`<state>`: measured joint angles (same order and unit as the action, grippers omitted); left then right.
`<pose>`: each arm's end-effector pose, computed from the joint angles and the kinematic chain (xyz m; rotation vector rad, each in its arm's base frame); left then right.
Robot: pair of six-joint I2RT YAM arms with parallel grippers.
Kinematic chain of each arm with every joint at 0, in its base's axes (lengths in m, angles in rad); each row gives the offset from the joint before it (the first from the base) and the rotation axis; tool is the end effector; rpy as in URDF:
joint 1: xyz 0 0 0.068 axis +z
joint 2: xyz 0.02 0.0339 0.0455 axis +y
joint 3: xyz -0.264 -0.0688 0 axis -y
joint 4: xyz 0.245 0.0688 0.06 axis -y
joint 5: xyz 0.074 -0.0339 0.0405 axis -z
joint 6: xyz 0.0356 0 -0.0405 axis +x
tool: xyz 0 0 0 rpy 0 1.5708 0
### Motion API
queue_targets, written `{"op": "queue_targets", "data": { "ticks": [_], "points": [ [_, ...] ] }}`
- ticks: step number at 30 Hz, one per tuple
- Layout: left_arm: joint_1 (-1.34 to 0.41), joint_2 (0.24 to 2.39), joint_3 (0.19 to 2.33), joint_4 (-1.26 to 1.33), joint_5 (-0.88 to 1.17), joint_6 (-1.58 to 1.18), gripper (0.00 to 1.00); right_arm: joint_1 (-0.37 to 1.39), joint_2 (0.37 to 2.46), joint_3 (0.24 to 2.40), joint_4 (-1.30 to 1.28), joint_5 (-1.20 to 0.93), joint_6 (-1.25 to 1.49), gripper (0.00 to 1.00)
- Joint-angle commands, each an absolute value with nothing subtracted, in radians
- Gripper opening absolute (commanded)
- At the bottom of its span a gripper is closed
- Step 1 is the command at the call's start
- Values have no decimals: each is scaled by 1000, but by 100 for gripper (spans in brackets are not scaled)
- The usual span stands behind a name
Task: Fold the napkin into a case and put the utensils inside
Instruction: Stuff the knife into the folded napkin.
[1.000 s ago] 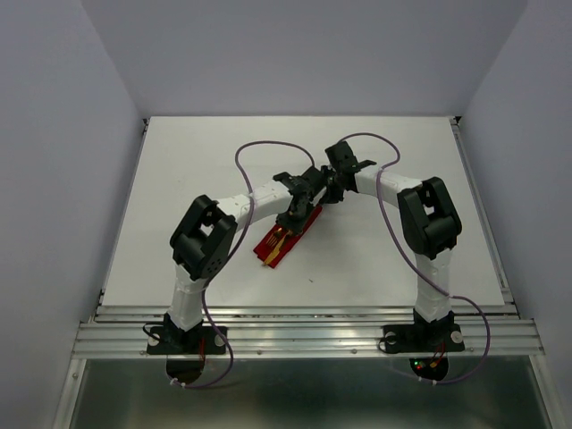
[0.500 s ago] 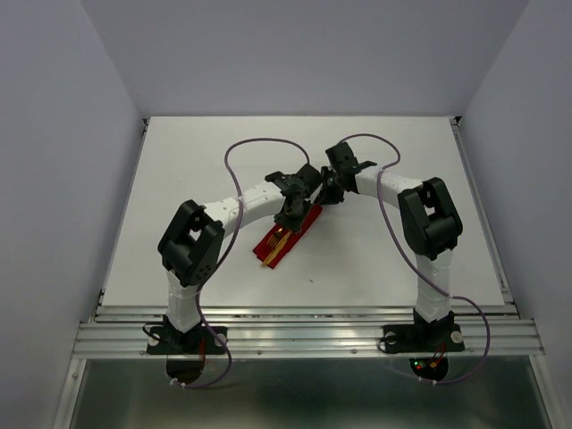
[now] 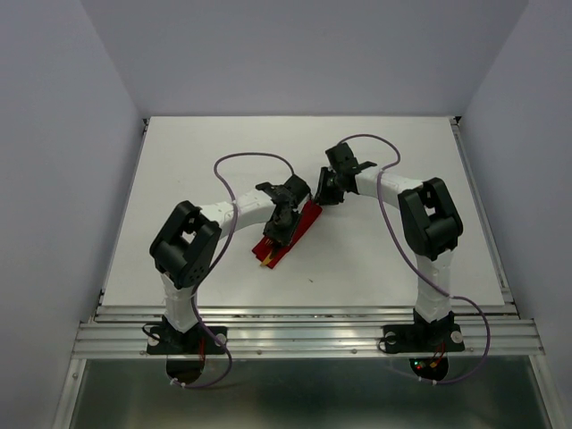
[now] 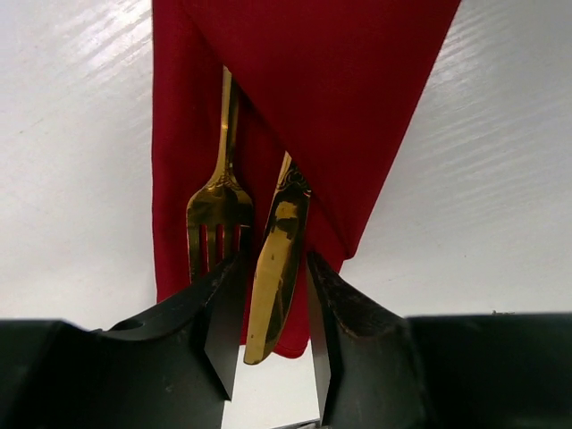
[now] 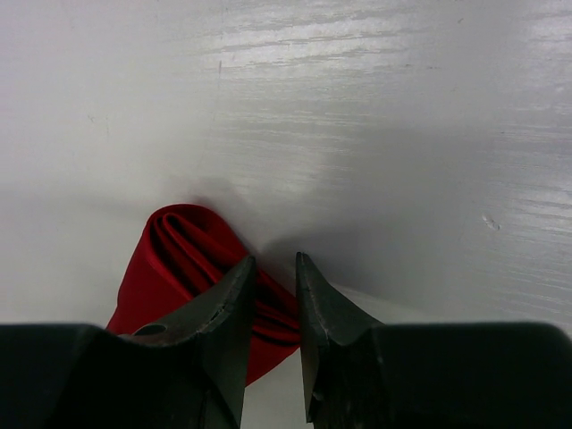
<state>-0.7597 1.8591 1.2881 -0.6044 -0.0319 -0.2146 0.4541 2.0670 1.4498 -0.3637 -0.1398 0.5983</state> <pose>0.2733 -0.2580 0.1835 0.7369 2.6692 -0.2206 0.3941 0.1979 0.1620 0.1344 2.6409 0.5635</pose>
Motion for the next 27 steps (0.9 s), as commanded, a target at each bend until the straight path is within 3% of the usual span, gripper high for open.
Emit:
{"op": "queue_targets", "data": {
  "ticks": [1,14,27],
  "points": [
    [-744,1818,1279,-561,-8,-218,44,468,2014,1436,-350,-150,589,31],
    [-741,1878,1302,-574,-5,-183,42,468,2017,1440,-350,-146,589,31],
    [-741,1894,1313,-581,-9,-161,23,468,2022,1445,-350,-149,589,31]
  ]
}}
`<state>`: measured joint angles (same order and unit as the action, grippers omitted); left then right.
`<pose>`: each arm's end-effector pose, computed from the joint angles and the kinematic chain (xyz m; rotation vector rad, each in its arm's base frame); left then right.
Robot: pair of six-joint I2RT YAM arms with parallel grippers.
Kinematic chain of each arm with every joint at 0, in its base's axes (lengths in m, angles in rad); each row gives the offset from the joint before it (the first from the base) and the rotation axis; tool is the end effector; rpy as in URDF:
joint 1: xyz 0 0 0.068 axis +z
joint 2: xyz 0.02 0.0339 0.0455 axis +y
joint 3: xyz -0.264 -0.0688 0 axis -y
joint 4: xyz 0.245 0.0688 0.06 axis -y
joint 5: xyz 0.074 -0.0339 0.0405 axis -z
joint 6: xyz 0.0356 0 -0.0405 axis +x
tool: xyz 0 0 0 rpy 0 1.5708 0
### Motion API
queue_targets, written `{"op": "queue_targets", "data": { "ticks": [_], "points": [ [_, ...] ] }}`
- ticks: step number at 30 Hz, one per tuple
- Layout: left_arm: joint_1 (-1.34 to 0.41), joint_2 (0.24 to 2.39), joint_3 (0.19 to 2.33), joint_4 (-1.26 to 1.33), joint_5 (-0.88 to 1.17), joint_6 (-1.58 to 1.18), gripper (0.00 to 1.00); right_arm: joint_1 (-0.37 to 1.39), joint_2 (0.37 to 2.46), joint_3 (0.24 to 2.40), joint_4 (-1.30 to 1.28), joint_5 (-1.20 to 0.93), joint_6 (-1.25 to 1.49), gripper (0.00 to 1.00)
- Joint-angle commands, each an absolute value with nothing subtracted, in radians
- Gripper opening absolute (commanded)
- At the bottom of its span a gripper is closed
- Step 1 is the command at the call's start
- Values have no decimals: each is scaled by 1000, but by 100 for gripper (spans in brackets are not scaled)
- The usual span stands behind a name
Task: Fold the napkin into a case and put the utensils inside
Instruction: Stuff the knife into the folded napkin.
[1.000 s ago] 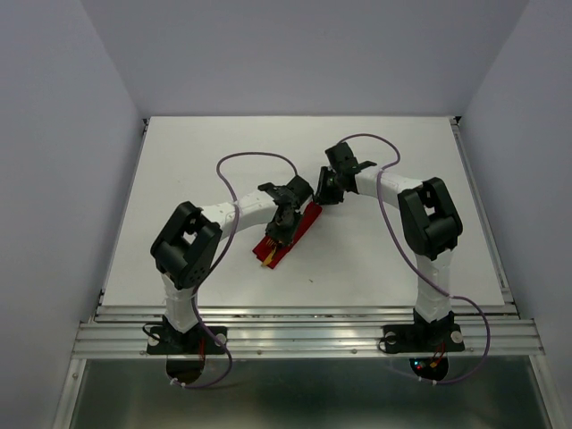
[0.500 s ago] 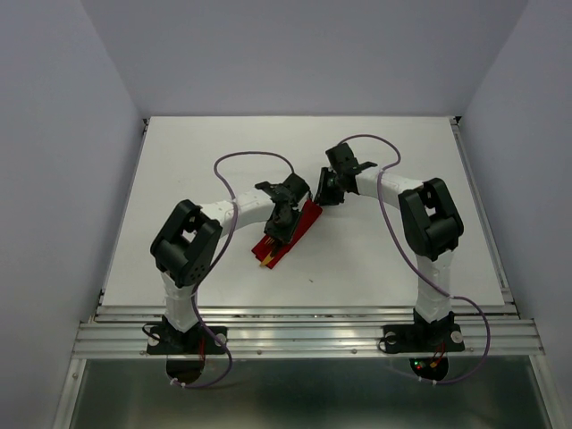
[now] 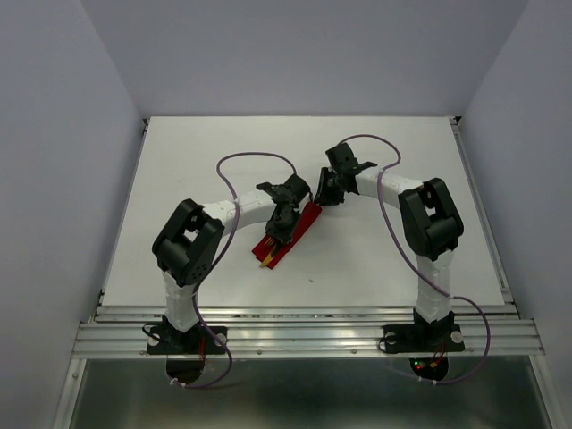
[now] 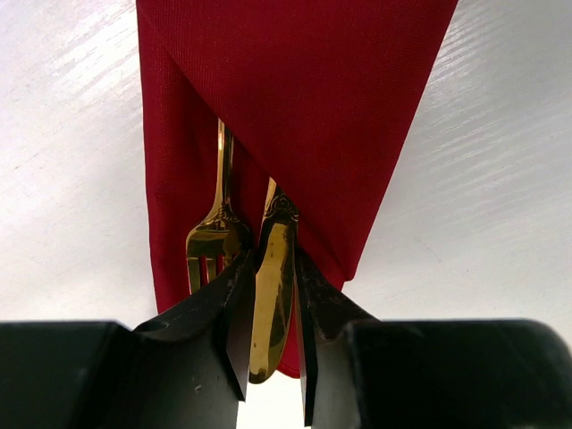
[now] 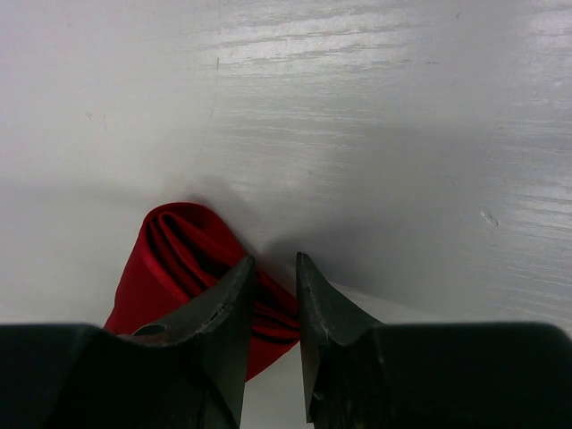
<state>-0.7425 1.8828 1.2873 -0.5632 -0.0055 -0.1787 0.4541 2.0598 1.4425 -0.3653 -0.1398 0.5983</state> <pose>0.2812 -0.2577 0.1766 0.7661 2.6508 -0.2495 0.3925 0.1971 0.1628 0.1346 2.6426 0.5626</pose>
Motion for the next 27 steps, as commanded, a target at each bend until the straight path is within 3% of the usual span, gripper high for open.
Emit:
{"op": "queue_targets", "data": {
  "ticks": [1,13,27],
  "points": [
    [-741,1893,1319,-586,-12,-158,23,468,2022,1445,-350,-149,589,31],
    [-741,1878,1384,-603,28,-94,16,468,2028,1459,-350,-156,594,31],
    [-741,1922,1445,-588,55,-51,16,468,2037,1479,-360,-166,588,31]
  ]
}}
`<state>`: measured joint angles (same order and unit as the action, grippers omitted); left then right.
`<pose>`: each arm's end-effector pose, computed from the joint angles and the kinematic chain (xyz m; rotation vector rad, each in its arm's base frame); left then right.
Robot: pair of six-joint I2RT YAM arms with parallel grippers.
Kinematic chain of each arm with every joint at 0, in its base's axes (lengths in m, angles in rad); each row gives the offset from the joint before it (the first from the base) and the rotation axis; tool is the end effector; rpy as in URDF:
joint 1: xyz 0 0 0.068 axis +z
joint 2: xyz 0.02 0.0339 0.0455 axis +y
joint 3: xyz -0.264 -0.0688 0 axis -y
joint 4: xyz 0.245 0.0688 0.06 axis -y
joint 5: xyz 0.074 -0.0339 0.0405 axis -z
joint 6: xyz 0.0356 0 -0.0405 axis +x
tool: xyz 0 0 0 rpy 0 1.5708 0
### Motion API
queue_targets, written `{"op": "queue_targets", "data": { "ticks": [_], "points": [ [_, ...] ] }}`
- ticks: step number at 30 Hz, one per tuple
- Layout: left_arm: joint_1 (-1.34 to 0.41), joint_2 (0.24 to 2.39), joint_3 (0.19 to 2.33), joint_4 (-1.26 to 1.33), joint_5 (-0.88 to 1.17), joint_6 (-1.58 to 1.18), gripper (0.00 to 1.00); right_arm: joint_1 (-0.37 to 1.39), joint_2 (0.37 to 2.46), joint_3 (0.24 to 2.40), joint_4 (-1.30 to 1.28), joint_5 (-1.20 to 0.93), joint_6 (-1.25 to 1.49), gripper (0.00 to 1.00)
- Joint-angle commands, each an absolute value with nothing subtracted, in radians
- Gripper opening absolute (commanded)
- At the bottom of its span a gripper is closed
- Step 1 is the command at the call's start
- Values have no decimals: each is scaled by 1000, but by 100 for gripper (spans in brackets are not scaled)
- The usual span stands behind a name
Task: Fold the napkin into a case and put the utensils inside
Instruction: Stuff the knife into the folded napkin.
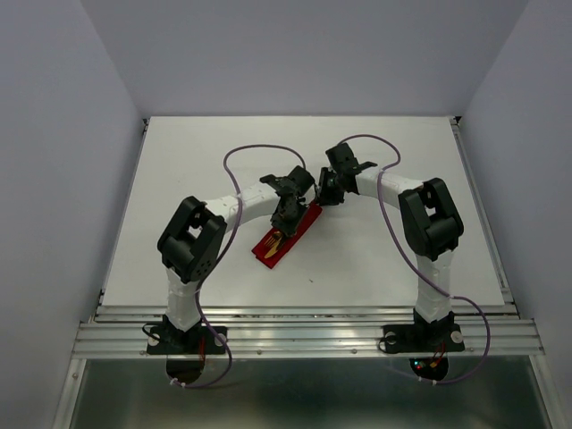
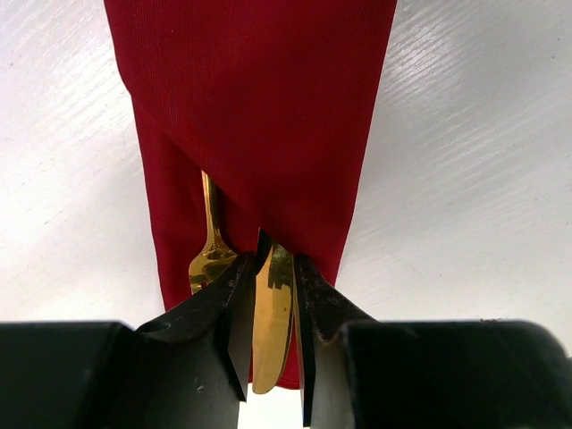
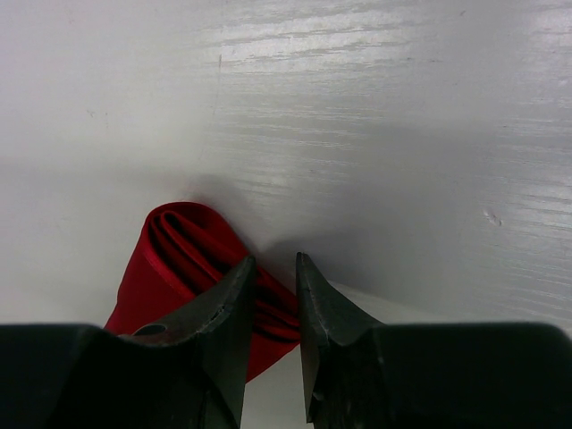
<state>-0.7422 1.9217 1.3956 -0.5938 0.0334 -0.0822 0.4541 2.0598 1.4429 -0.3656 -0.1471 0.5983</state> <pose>0.2944 -0.2716 0.1916 0.8935 2.5763 -0.2923 0.3924 0.1973 0.1629 0.1318 2.6446 0.5714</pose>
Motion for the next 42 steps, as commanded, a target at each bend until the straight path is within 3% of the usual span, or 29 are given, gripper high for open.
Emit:
{"op": "queue_targets", "data": {
  "ticks": [1,18,22,27,36,38,42],
  "points": [
    [-741,1924,1447,-584,58,-46,16,468,2037,1479,-360,-164,589,31],
    [-741,1934,1447,-558,58,-25,16,468,2048,1486,-364,-167,588,31],
    [-741,1931,1447,-563,48,-31,28,468,2043,1486,-367,-166,588,31],
    [-741,1908,1448,-574,26,-44,43,468,2029,1491,-379,-138,580,38],
    [-741,1872,1447,-600,11,-80,48,443,1910,1505,-405,50,580,44],
    [-741,1852,1437,-601,11,-92,49,431,1881,1519,-422,112,568,47],
    [-741,1761,1427,-617,9,-123,49,410,1818,1537,-472,210,535,64]
  ]
}}
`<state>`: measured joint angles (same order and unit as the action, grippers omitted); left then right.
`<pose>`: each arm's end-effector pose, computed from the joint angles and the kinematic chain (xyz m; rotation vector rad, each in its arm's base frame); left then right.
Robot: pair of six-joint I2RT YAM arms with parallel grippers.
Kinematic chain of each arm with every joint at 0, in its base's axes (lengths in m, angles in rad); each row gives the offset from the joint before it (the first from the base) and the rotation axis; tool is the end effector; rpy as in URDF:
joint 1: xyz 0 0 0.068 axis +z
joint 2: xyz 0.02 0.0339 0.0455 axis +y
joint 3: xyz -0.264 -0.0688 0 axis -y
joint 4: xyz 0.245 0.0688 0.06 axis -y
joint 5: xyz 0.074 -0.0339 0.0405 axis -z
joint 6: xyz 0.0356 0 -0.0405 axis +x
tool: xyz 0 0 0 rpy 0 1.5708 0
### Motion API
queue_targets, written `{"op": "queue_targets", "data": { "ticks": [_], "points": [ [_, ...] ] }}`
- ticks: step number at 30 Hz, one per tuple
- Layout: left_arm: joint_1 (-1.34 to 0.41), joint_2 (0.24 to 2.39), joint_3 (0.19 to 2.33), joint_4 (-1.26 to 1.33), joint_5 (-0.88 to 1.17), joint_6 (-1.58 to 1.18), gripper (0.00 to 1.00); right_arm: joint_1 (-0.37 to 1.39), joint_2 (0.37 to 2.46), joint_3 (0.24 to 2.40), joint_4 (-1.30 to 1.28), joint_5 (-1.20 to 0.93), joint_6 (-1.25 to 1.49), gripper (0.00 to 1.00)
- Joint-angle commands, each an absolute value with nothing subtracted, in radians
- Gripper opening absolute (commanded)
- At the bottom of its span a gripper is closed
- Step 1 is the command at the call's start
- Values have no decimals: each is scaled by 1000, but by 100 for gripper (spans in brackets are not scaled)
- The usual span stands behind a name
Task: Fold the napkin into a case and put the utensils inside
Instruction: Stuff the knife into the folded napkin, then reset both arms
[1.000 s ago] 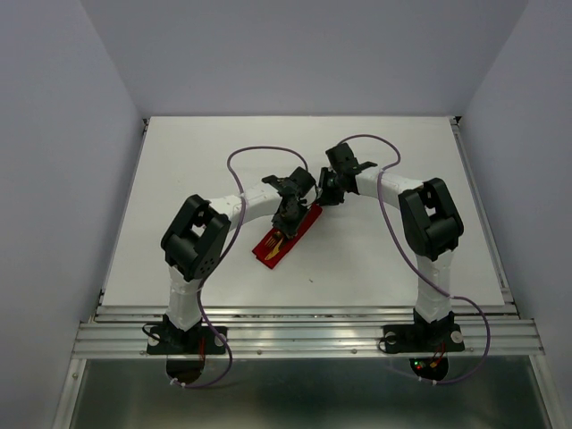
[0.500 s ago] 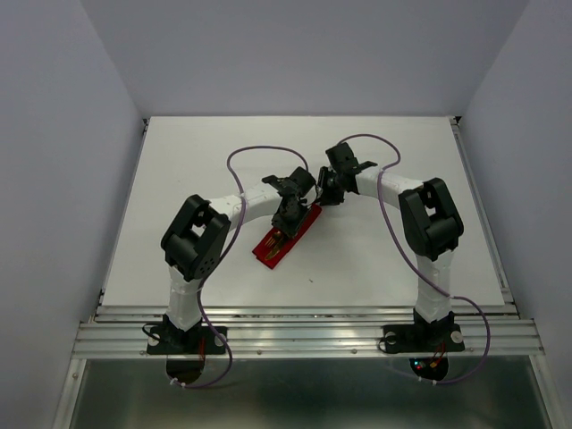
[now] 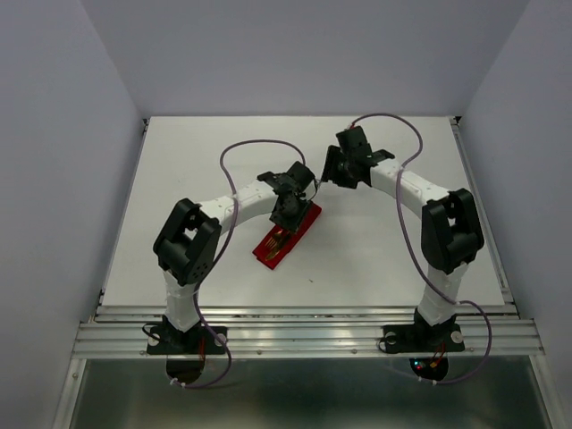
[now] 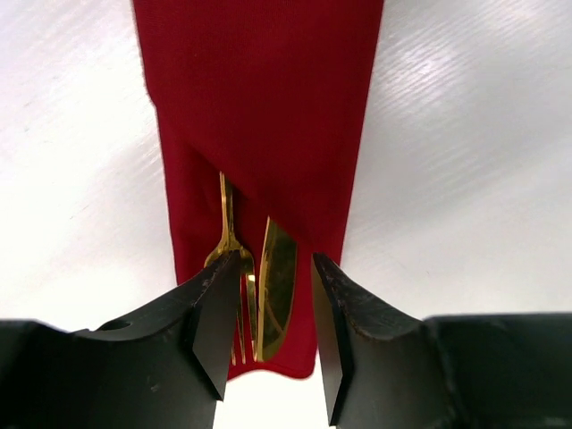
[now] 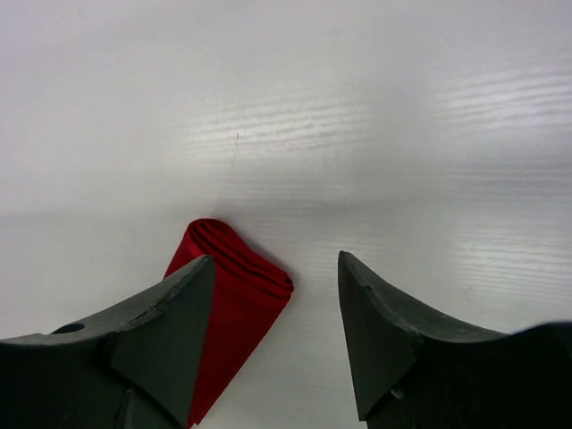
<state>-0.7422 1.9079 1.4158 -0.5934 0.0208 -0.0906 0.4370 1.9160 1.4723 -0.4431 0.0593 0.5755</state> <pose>0.2963 -0.2727 0.2028 0.8678 2.5470 -0.2950 0.3865 0.1782 0.2260 0.1986 2.4835 0.3654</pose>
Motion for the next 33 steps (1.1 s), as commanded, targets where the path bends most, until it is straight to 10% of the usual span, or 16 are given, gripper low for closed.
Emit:
{"op": "queue_targets", "data": {
  "ticks": [1,5,33],
  "points": [
    [-742,1743,1427,-620,11,-129,49,400,1790,1537,-492,228,526,73],
    [-741,1648,1430,-641,-28,-161,49,400,1721,1537,-558,362,517,100],
    [-730,1256,1421,-575,-169,-423,49,400,1115,1014,-763,644,713,100]
  ]
}}
